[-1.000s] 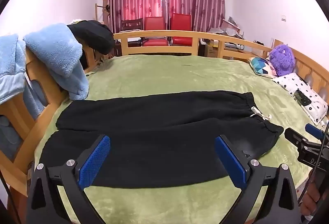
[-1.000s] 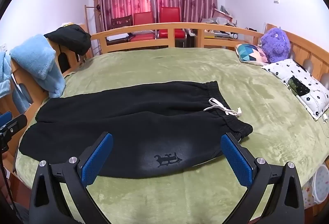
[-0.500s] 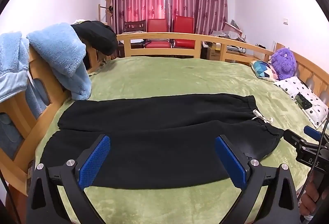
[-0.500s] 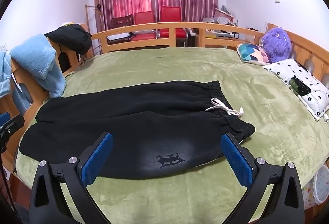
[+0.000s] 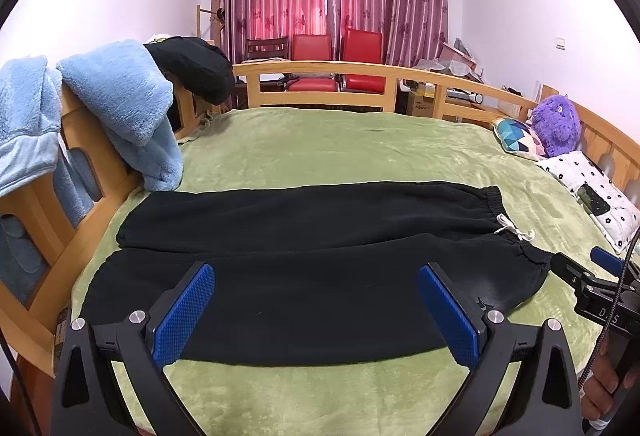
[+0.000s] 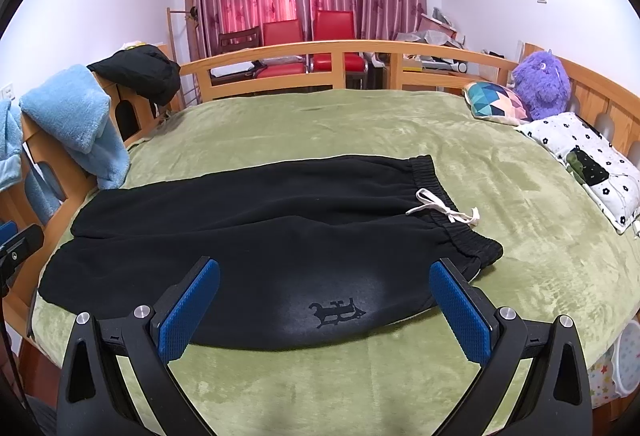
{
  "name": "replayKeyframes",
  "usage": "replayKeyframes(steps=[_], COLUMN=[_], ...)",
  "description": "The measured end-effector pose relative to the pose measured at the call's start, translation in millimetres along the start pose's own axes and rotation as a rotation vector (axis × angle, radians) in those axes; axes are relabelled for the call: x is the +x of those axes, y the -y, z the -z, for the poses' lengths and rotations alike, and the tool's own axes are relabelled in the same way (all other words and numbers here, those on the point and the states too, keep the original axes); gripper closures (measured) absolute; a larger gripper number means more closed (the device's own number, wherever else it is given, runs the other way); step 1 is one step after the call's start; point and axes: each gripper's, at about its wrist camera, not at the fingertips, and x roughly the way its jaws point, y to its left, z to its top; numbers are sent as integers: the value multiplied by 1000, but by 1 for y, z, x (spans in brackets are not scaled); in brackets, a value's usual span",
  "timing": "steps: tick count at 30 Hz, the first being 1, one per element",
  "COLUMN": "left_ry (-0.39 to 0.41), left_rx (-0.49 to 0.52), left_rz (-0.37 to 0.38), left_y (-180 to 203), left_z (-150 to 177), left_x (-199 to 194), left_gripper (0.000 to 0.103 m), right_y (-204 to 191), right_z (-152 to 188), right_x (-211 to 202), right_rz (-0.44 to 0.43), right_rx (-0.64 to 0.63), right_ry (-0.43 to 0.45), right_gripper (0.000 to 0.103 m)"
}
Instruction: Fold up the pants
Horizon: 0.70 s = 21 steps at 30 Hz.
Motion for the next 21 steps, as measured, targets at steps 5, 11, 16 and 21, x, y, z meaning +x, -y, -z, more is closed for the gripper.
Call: replayKeyframes(steps=[5, 11, 16, 21], left_ry=[-2, -3, -3, -3], left_rx=[-4, -3, -2, -2], left_rz=[1, 0, -1, -1], left_y=[-2, -3, -2, -3], left_z=[1, 1, 1, 1], left_x=[0, 0, 0, 0], left_gripper=[0, 0, 0, 0], right_y=[-2, -3, -6, -6], right_z=[-1, -1, -3, -3], right_x=[2, 1, 0, 0], right_rz=[-1, 0, 6, 5], right_rx=[-1, -1, -5, -3], right_ry=[0, 1, 7, 7], right_gripper=[0, 0, 0, 0])
